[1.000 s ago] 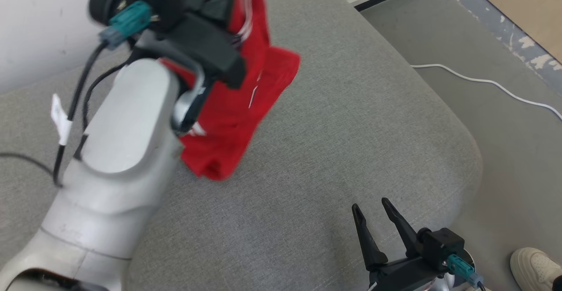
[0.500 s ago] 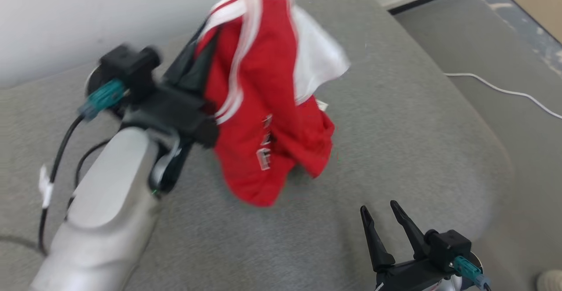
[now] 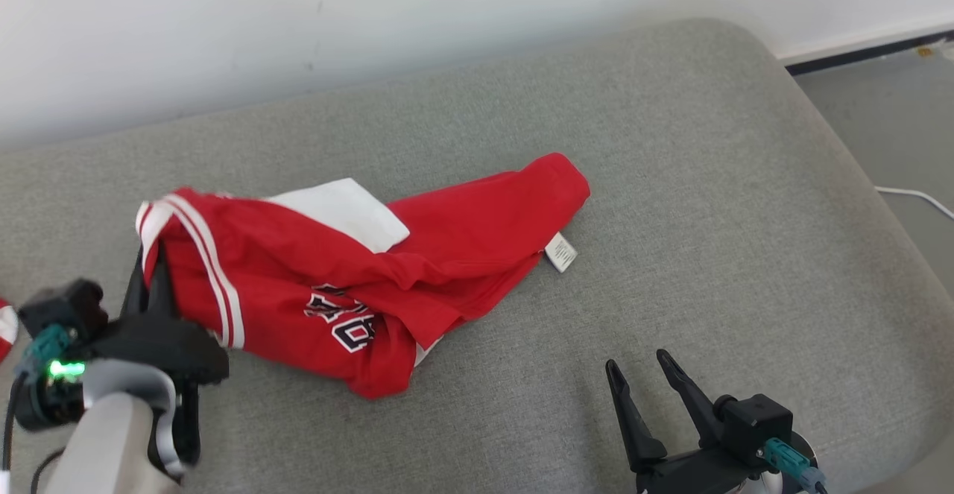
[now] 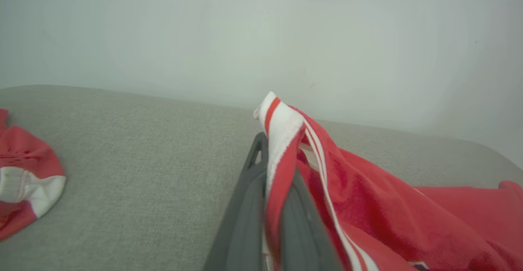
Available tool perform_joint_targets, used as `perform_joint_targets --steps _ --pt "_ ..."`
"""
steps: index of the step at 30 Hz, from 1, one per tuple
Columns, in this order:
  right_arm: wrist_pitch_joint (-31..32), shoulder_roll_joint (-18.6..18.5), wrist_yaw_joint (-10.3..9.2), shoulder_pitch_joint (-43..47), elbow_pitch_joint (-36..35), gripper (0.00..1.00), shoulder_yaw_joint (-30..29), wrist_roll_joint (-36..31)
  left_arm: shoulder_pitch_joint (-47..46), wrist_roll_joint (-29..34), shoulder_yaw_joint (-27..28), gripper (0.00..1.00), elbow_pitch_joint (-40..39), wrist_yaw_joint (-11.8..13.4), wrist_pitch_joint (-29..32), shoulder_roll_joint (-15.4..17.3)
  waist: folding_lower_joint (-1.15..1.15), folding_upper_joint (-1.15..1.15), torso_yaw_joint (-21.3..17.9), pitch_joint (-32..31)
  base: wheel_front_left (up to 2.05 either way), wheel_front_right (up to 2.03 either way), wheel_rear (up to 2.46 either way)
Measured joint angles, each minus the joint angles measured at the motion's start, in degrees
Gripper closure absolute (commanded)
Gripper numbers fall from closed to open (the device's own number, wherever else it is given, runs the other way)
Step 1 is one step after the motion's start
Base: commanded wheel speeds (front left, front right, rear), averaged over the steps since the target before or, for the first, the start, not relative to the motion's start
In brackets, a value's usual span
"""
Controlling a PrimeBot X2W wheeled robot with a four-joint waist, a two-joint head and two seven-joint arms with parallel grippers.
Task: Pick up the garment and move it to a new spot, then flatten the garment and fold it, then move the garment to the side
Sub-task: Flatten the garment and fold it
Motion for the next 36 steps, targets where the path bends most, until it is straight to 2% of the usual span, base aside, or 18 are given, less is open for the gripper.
perform_joint_targets --steps 3,4,5,14,27,33,36 --pt "0.4 -0.03 0.0 0.35 -0.55 0.0 -0.1 0.01 2.19 0.05 1.03 1.0 1.31 -0.43 0.0 -0.33 0.0 0.0 0.43 -1.18 0.0 0.0 0.0" --pt "0.49 -0.04 0.0 0.51 -0.64 0.0 -0.23 0.01 2.77 0.04 1.18 0.93 1.79 -0.6 0.0 -0.51 0.0 0.0 0.51 -1.5 0.0 0.0 0.0" --pt "0.52 -0.05 0.0 0.73 -0.75 0.0 -0.4 0.02 3.2 0.04 1.36 0.0 2.18 -1.07 0.0 -0.68 0.0 0.0 0.56 -1.78 0.0 0.0 0.0" --pt "1.04 -0.11 0.0 2.77 -1.57 0.0 -1.98 0.04 8.18 2.33 2.36 0.0 -0.66 -4.36 -0.01 -2.35 0.0 0.0 1.04 -4.15 0.0 0.0 0.0" --pt "1.59 -0.23 0.0 4.17 -2.08 0.0 -4.6 -0.23 26.72 9.07 6.77 0.0 -22.15 -8.65 -0.01 -8.79 0.0 0.0 5.28 -7.64 0.0 0.0 0.0" --pt "2.49 -0.57 0.0 5.18 -1.0 0.0 -5.61 -0.31 34.88 10.77 9.77 0.0 -26.95 -10.53 -0.01 -10.15 0.0 0.0 8.58 -9.25 0.0 0.0 0.0" --pt "2.8 -0.64 0.0 5.95 -0.49 0.0 -6.21 -0.46 37.0 11.36 11.48 0.0 -27.84 -10.7 -0.01 -10.44 0.0 0.0 9.76 -9.88 0.0 0.0 0.0"
